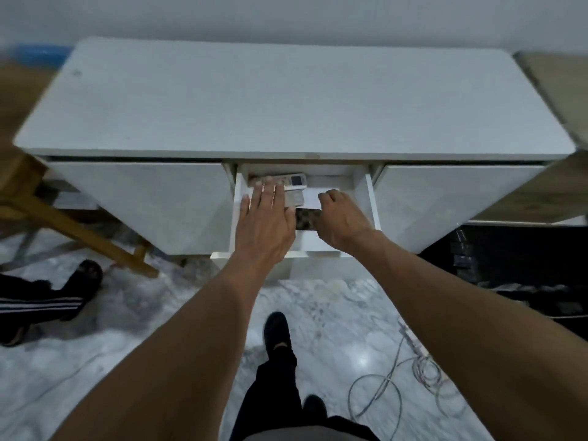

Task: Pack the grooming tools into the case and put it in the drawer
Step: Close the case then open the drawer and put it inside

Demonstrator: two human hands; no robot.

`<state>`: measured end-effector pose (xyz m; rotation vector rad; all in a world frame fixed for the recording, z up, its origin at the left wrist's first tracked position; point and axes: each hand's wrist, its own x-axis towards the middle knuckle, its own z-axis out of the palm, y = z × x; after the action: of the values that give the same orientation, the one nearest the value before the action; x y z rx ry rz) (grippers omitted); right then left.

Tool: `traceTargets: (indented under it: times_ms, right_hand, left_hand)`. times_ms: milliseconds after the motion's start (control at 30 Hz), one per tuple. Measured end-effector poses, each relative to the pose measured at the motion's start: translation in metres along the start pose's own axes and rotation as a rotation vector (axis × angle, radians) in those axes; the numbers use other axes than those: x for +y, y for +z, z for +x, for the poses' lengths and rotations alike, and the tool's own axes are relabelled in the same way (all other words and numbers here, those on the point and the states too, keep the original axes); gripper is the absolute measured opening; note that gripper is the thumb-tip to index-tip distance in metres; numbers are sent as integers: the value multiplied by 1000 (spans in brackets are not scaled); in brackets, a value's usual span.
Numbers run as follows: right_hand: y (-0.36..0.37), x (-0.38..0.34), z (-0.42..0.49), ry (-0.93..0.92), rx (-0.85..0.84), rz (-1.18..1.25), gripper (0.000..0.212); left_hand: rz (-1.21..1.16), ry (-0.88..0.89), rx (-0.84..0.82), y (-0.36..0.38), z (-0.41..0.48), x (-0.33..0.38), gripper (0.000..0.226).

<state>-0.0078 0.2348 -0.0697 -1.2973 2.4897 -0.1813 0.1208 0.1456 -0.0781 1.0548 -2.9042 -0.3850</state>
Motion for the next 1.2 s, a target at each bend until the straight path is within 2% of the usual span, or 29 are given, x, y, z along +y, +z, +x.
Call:
traceTargets:
  times_ms: [233,467,667,900,1200]
  right_hand:
    - [10,5,-86,-38,33,16,47]
    - [36,7,-133,25,-86,6,66]
    - [48,6,-134,49,-124,-7,68]
    - [51,5,-120,82,-167,-12,73]
    - [32,2,-66,101,-67,-23,75]
  left_hand:
    - [26,-20,-110,16,-90,20,59]
    - [26,-17,-183,21,-132,24,61]
    - [46,-20,-191,28,-126,14,62]
    - [30,-15,-277,38,-110,8,67]
    - [-16,26,-263,30,-50,-2,68]
